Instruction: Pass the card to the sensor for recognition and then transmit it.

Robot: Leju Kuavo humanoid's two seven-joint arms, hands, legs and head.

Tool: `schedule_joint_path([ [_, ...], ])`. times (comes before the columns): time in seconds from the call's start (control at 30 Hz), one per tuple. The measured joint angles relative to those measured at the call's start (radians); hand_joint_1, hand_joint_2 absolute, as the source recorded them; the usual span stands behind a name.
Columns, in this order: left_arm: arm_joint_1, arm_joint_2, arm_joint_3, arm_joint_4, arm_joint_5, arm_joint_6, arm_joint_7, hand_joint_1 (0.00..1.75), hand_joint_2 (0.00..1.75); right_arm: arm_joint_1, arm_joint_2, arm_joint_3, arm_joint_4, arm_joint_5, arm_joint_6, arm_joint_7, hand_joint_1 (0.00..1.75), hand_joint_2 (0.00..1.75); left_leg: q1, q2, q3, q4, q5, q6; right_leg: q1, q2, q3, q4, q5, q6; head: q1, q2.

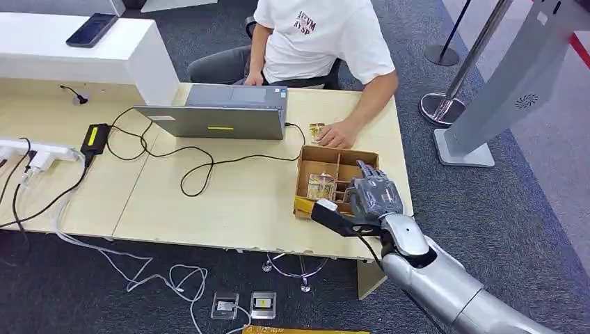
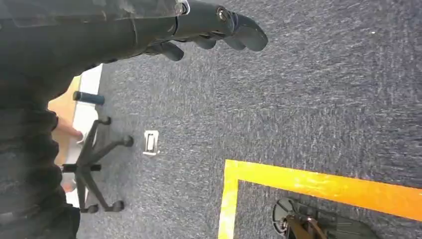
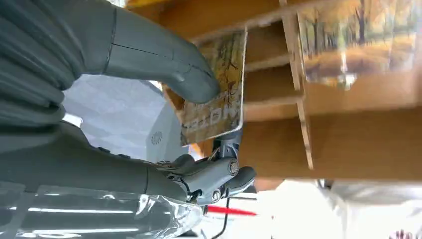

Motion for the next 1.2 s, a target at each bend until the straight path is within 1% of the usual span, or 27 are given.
schedule_joint_path([
  [0.07, 0.0, 0.0, 0.0, 0.0, 0.0, 0.0, -0.005, 0.0, 1.75, -0.008, 0.0, -0.005, 0.0, 0.013, -0.031, 0.0, 1.75, 1.75, 0.0, 0.0, 0.0, 0.0, 0.0, 0.0, 0.0, 0.0, 0.0, 0.0, 0.0, 0.0, 0.0, 0.0],
  [0.2, 0.0, 0.0, 0.0, 0.0, -0.003, 0.001, -0.018, 0.0, 1.75, -0.042, -0.002, -0.031, -0.022, 0.058, -0.138, 0.007, 1.75, 1.75, 0.0, 0.001, 0.0, 0.0, 0.0, 0.0, 0.0, 0.0, 0.0, 0.0, 0.0, 0.0, 0.0, 0.0],
  [0.27, 0.0, 0.001, 0.0, 0.0, -0.005, 0.001, -0.021, 0.0, 1.75, -0.075, -0.005, -0.051, -0.041, 0.068, -0.156, 0.011, 1.75, 1.75, 0.0, 0.001, 0.001, 0.0, 0.0, 0.0, 0.0, 0.0, 0.0, 0.0, 0.0, 0.0, 0.0, 0.0],
  [0.37, 0.001, 0.001, 0.0, 0.0, -0.01, 0.001, -0.021, 0.0, 1.75, -0.118, -0.011, -0.073, -0.064, 0.085, -0.156, 0.013, 1.75, 1.75, 0.0, 0.001, 0.0, 0.0, 0.0, 0.0, 0.0, 0.0, 0.0, 0.0, 0.001, -0.001, 0.0, 0.0],
  [0.6, 0.0, 0.001, 0.0, 0.0, -0.024, 0.001, -0.026, 0.0, 1.75, -0.229, -0.019, -0.109, -0.092, 0.106, -0.136, 0.028, 1.75, 1.75, 0.0, 0.001, 0.001, 0.0, 0.0, 0.0, 0.0, 0.001, 0.0, 0.0, 0.001, -0.001, 0.0, 0.0],
  [0.77, 0.0, 0.001, -0.004, 0.0, -0.047, -0.002, -0.027, 0.0, 1.75, -0.279, -0.022, -0.115, -0.09, 0.069, -0.055, 0.044, 1.75, 1.75, 0.0, 0.001, 0.0, 0.0, 0.0, 0.0, 0.0, 0.0, 0.0, 0.0, 0.001, -0.001, 0.0, 0.0],
  [0.87, 0.0, 0.001, -0.006, 0.0, -0.053, -0.002, -0.027, 0.0, 1.75, -0.297, -0.021, -0.113, -0.08, 0.059, -0.04, 0.04, 1.75, 1.75, 0.0, 0.001, 0.0, 0.0, 0.0, 0.0, 0.0, 0.0, 0.0, 0.0, 0.001, -0.001, 0.0, 0.0],
  [0.97, 0.0, 0.001, -0.007, 0.0, -0.063, -0.002, -0.024, 0.0, 1.75, -0.314, -0.018, -0.103, -0.059, 0.059, -0.009, 0.036, 1.75, 1.75, 0.0, 0.0, 0.0, 0.0, 0.0, 0.0, 0.0, 0.0, 0.0, 0.0, 0.001, -0.001, 0.0, 0.0],
  [1.07, -0.004, 0.001, -0.011, 0.0, -0.076, -0.002, -0.016, 0.0, 1.75, -0.343, 0.007, -0.09, 0.003, 0.07, 0.02, 0.024, 1.75, 1.75, 0.0, 0.001, 0.0, 0.0, 0.0, 0.0, 0.0, 0.0, 0.0, 0.0, 0.001, -0.001, 0.0, 0.0],
  [1.2, -0.009, 0.001, -0.017, 0.0, -0.082, -0.002, -0.01, 0.0, 1.75, -0.371, 0.039, -0.071, 0.081, 0.076, 0.019, 0.011, 1.75, 1.75, 0.0, 0.0, 0.0, 0.0, 0.0, -0.001, 0.0, 0.0, 0.0, 0.0, 0.001, -0.001, 0.0, 0.0],
])
